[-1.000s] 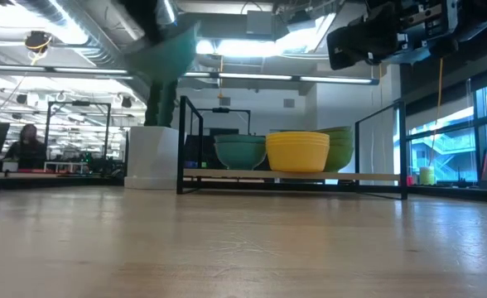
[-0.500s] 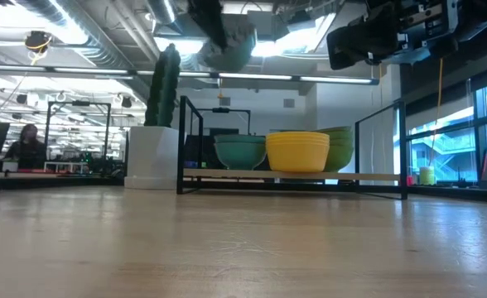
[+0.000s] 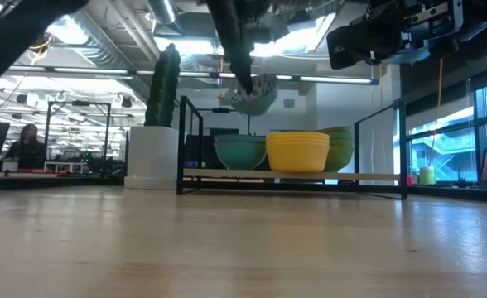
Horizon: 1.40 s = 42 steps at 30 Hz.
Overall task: Pick & Place Mini bowls
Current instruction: Stack the blue printed bowl on top of the blue printed bowl on the shelf
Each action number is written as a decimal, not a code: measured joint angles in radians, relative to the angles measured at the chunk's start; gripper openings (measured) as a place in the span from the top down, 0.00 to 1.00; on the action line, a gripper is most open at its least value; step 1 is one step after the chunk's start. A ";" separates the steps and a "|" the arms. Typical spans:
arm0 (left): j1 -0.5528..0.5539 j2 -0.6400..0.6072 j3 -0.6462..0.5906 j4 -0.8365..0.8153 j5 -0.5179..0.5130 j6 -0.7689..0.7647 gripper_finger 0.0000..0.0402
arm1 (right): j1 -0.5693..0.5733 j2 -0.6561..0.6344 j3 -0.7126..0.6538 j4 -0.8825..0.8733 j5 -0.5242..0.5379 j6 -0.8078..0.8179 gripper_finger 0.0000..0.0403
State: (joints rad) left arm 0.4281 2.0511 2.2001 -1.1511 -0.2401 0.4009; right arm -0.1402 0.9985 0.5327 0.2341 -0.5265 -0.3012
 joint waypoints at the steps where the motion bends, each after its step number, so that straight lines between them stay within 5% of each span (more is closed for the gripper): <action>1: 0.012 0.018 0.014 -0.017 0.016 0.002 0.99 | 0.000 0.000 0.000 0.000 0.000 0.000 0.94; 13: 0.080 0.125 0.046 -0.088 0.113 -0.019 0.99 | 0.000 0.000 0.000 0.000 -0.053 -0.021 0.94; 42: 0.087 0.194 0.045 -0.123 0.139 0.003 0.95 | 0.000 0.000 0.000 0.016 -0.053 -0.025 0.94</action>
State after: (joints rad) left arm 0.5151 2.2456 2.2456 -1.2739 -0.1012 0.4041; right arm -0.1398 0.9985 0.5327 0.2497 -0.5800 -0.3265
